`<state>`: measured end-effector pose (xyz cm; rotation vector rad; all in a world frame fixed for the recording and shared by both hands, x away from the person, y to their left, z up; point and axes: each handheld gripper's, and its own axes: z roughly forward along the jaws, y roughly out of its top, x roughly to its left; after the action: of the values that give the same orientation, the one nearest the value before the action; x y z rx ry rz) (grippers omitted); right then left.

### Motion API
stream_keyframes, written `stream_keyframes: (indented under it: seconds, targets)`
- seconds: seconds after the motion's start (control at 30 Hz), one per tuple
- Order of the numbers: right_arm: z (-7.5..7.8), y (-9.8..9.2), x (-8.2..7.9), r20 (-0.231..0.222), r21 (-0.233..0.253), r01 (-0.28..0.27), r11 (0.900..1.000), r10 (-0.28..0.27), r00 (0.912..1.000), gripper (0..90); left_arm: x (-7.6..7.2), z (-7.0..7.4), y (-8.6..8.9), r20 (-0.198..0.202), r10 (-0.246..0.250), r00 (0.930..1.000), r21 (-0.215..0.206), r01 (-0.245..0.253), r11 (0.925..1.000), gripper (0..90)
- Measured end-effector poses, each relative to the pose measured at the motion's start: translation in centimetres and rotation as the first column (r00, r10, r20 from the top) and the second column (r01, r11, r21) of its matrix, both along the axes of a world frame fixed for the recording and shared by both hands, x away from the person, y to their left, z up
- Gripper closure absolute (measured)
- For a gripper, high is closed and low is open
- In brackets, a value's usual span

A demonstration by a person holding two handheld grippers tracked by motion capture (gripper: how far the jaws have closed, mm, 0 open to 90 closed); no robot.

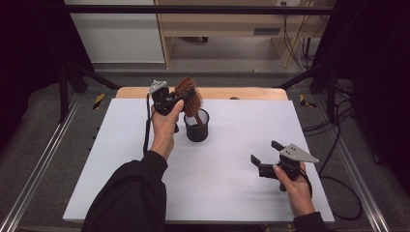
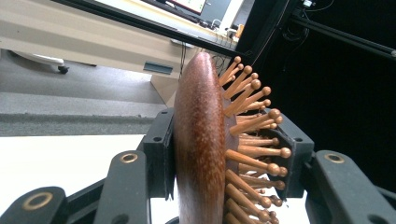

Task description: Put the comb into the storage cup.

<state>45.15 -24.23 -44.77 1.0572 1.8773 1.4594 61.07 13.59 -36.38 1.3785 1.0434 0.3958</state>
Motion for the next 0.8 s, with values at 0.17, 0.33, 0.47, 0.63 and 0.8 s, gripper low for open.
stream_keyframes:
  seconds: [0.17,0.33,0.47,0.63,0.8]
  targets:
    - [0.01,-0.05,0.0,-0.001,0.003,-0.001,1.0,0.001,1.0,3.4,0.01,0.01,-0.01,0.002,-0.002,1.0,0.001,0.002,1.0,50.4]
    - [-0.02,0.0,0.03,-0.003,0.002,-0.003,1.0,0.003,1.0,3.4,0.03,-0.04,0.07,0.001,-0.002,1.0,-0.004,0.002,1.0,50.4]
    - [-0.02,-0.02,0.03,-0.004,0.003,-0.004,1.0,0.004,1.0,3.4,0.03,-0.1,0.17,-0.001,0.0,1.0,-0.008,0.0,1.0,50.4]
    - [0.01,-0.15,0.08,-0.001,0.005,0.01,1.0,-0.01,0.9999,3.5,0.02,-0.14,0.25,-0.002,0.0,1.0,-0.011,0.0,0.9999,50.3]
    - [0.02,-0.14,0.04,-0.001,0.001,0.01,1.0,-0.01,1.0,3.5,0.08,-0.23,0.46,-0.006,0.003,1.0,-0.015,-0.003,0.9999,50.1]
